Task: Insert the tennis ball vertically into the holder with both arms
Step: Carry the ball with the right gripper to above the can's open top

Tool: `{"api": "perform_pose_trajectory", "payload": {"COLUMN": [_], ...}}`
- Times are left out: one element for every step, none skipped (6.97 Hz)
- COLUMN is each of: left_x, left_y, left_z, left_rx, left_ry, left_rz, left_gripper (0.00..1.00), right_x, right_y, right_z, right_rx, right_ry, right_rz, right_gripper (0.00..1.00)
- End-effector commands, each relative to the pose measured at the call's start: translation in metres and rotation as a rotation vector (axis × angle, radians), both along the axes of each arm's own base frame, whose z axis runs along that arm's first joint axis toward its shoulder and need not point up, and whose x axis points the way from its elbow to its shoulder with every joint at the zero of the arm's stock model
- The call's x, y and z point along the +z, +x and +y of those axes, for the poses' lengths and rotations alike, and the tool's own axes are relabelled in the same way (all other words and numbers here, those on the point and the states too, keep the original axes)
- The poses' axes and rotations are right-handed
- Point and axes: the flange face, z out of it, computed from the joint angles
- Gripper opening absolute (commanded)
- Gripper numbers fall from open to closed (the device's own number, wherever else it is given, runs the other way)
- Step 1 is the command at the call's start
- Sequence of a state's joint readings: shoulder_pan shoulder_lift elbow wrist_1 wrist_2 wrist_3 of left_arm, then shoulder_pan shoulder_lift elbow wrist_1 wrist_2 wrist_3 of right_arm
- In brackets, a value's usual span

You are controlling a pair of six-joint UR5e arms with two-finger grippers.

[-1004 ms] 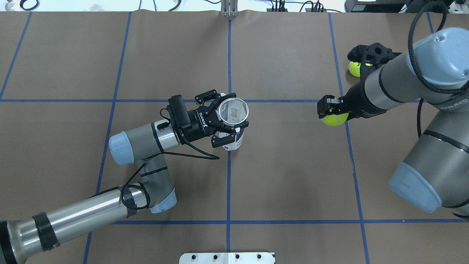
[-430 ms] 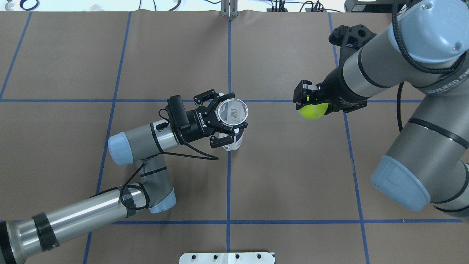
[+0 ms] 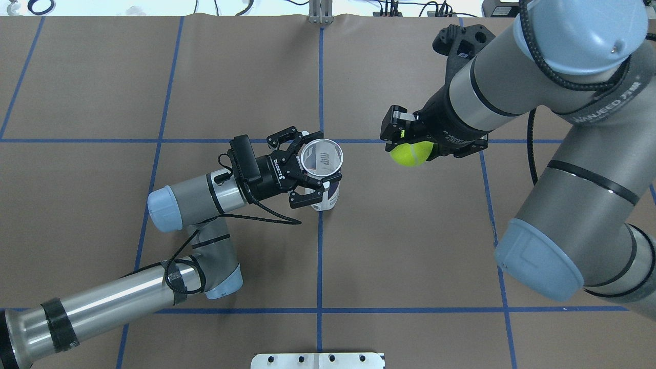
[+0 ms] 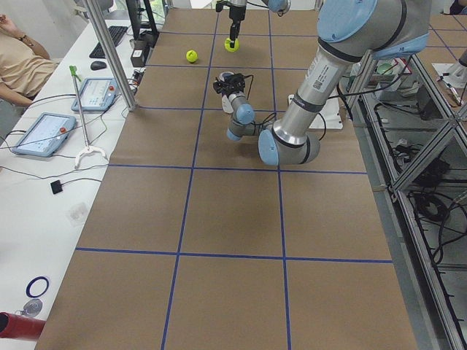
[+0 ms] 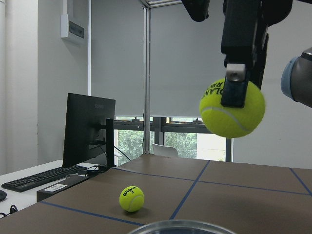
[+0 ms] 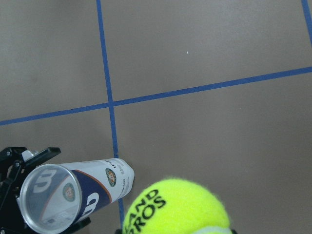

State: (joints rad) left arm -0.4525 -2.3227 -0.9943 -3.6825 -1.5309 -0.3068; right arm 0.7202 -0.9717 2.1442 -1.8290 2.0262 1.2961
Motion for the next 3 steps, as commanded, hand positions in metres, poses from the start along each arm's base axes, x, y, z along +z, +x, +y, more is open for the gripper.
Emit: {"api": "perform_pose_trajectory", "payload": {"left_x": [0.006, 0.004, 0.004], "left_y": [-0.002, -0.003, -0.003], "left_z": [0.001, 0.001, 0.001], "left_rx": [0.000, 0.000, 0.000], "left_ry": [-0.003, -0.001, -0.001], "left_rz": [-0.007, -0.003, -0.003], "left_gripper": [0.98, 0.99, 0.99], "right_x": [-0.017, -0.032, -0.043], "right_y": [-0.013, -0.024, -0.031], "right_z": [0.004, 0.001, -0.003], "right_rx": [-0.007, -0.006, -0.003], "right_ry": [-0.012, -0.024, -0.036], "right_rz": [-0.006, 0.001, 0.003], "right_gripper": [0.00, 0.00, 0.00]}}
